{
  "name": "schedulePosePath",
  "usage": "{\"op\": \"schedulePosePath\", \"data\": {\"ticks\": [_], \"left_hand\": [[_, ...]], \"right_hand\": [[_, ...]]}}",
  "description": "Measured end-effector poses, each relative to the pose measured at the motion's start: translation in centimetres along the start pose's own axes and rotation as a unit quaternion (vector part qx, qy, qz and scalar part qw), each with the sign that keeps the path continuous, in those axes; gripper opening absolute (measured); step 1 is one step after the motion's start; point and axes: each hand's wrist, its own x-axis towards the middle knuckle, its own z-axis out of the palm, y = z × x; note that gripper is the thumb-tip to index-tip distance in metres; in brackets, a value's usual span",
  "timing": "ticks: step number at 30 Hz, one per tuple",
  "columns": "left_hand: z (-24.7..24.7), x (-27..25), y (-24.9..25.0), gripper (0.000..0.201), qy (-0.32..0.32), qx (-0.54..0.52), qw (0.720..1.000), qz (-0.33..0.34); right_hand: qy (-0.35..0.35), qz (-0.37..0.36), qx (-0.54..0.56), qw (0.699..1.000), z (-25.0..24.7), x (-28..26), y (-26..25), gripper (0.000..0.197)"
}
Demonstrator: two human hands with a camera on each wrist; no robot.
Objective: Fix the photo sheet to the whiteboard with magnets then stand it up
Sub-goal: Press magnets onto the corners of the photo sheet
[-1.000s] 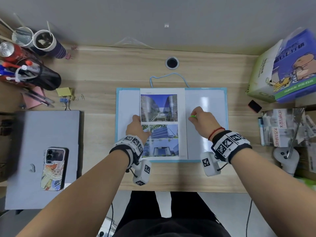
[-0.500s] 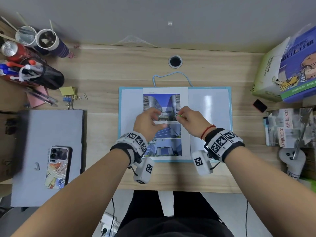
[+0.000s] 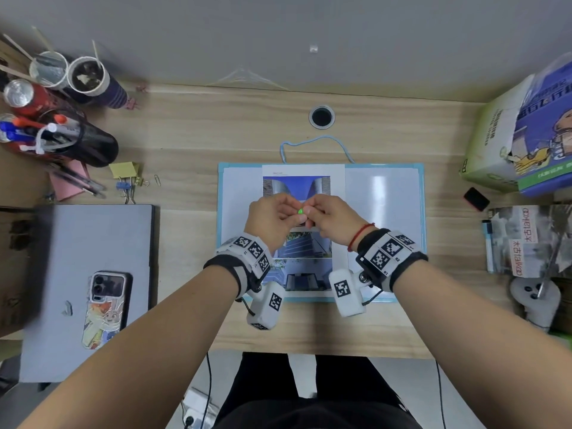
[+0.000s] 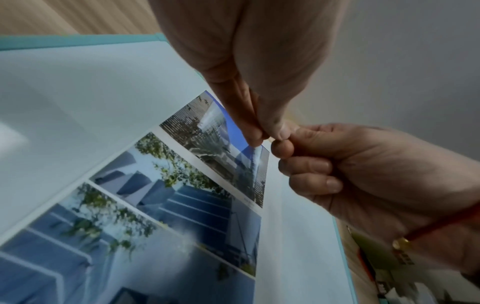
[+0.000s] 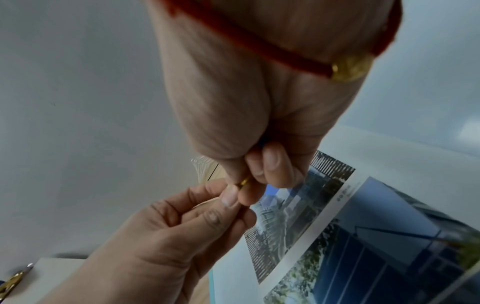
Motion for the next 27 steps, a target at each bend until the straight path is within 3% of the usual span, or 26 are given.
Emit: {"op": "schedulePosePath", "data": {"ticks": [3,9,13,27], "left_hand": [[-0.6,1.1,-0.3,0.012,0.007,0.031,0.999,-0.002],[-3.6,5.9,-1.9,0.011,0.080,0.062,0.993,-0.059],[-4.4,7.9,-2.0,0.009,0.081,0.086,0.990,-0.078],[-4.1,9.6,-1.6,0.006,0.103,0.078,0.987,-0.094]], "right_hand": [[0.008,-0.002,-0.005,1.000,-0.2,0.7,0.3,0.019],[0.113,0.047,-0.045,0.991,-2.2,2.3,2.7,0.013],[0.096,0.096,-0.047,0.990,-2.4,2.6,3.8,0.010],[0.085,0.090,-0.199,0.972,-1.7,4.2,3.6,0.013]]}}
